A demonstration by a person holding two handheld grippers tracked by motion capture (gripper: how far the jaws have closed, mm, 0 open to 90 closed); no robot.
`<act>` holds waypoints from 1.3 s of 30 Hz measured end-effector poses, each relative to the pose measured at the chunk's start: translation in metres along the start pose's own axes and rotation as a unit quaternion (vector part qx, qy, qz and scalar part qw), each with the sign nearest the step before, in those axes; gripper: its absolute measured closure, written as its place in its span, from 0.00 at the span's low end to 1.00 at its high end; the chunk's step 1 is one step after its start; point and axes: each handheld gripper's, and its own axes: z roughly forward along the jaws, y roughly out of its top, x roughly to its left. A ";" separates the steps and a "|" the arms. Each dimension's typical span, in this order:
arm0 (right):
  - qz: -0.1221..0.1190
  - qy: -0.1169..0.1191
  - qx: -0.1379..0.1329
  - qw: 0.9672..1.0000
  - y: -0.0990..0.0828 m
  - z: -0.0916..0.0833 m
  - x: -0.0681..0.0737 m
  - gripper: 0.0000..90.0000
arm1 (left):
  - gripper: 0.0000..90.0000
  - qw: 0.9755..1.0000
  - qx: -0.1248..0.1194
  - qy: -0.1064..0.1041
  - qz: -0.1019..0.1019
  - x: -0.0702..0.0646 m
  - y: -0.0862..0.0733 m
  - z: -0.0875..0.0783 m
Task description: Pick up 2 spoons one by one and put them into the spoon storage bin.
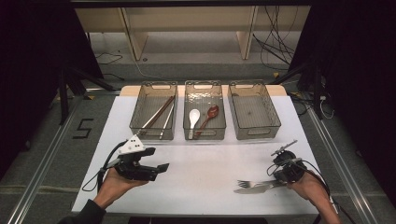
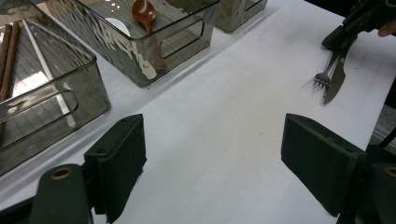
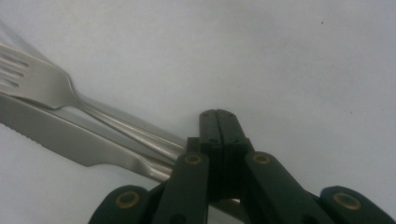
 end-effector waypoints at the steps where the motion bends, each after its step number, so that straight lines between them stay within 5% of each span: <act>1: 0.003 0.002 0.005 1.000 -0.001 -0.001 0.001 1.00 | 0.23 1.000 0.000 0.001 0.001 0.000 0.000 0.000; 19: 0.000 0.006 -0.015 1.000 -0.009 -0.008 0.001 1.00 | 0.22 1.000 -0.004 0.005 -0.004 0.005 -0.003 -0.004; 28: -0.022 0.018 -0.065 0.997 -0.008 -0.028 0.006 0.64 | 0.22 1.000 -0.004 0.005 -0.003 0.005 -0.003 -0.004; 32: -0.030 0.026 -0.058 0.998 -0.009 -0.030 0.010 0.49 | 0.22 1.000 -0.003 0.005 -0.001 0.005 -0.003 -0.005; 39: -0.042 0.024 -0.050 0.998 -0.021 -0.031 0.010 0.38 | 0.22 1.000 -0.004 0.006 -0.002 0.006 -0.002 -0.004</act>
